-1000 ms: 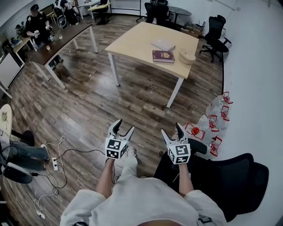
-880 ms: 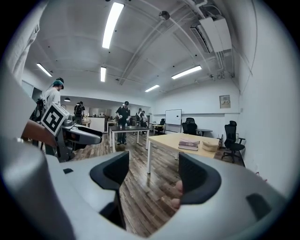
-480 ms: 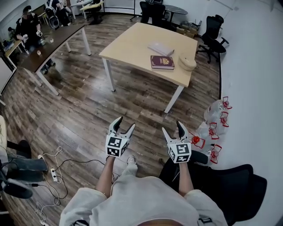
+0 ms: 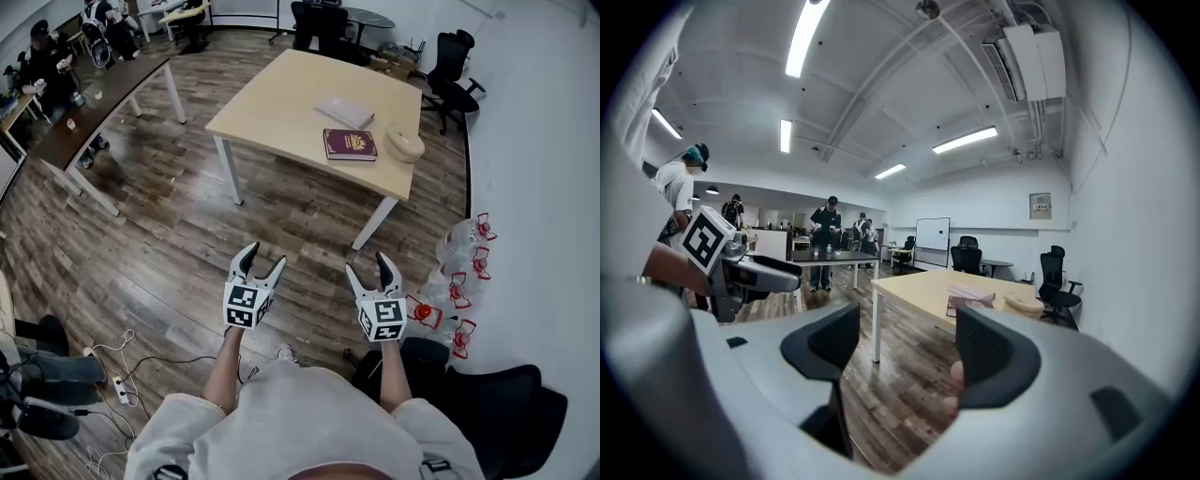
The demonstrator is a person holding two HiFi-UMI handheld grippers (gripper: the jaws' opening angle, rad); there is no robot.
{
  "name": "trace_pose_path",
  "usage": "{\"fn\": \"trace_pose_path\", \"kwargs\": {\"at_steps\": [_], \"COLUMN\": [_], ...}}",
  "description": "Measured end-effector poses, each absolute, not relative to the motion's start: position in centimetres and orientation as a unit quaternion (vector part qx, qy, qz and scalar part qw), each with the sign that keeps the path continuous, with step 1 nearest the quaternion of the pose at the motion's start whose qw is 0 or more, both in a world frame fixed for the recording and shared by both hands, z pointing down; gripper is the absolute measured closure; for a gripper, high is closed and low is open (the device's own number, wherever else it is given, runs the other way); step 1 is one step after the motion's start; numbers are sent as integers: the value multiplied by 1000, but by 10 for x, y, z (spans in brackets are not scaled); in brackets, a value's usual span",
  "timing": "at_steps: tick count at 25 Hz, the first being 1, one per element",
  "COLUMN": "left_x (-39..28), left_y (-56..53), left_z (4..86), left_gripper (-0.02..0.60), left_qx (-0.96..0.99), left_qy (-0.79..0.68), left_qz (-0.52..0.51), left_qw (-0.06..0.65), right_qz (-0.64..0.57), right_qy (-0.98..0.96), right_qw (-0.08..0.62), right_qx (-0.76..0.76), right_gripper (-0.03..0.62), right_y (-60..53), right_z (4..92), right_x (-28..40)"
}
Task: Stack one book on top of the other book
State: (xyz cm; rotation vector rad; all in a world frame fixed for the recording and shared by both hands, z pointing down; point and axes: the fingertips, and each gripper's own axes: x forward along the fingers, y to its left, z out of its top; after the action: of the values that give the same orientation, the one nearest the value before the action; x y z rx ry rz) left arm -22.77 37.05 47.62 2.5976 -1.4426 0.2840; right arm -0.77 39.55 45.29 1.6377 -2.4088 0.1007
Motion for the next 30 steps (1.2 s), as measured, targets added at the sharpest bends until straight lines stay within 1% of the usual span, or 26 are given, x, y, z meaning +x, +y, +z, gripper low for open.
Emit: {"fn": "trace_pose_path", "kwargs": {"at_steps": [8, 20, 30], "left_x": [-244, -261, -251], "left_y": [318, 284, 224], "left_z": [474, 479, 490], "left_gripper": [295, 296, 296], "left_qx": [873, 867, 857], "left_qy": [-473, -483, -499], "left_qz": [93, 97, 104], "left_qw": [69, 70, 74], "right_qz": [25, 25, 35], "right_qy": [-815, -820, -832], "right_qw": [112, 121, 122], "right_qx": [568, 558, 540], "right_gripper": [292, 299, 299], "right_y": [347, 305, 238], "right_z": [451, 459, 477], "right_x": [-26, -43, -35]}}
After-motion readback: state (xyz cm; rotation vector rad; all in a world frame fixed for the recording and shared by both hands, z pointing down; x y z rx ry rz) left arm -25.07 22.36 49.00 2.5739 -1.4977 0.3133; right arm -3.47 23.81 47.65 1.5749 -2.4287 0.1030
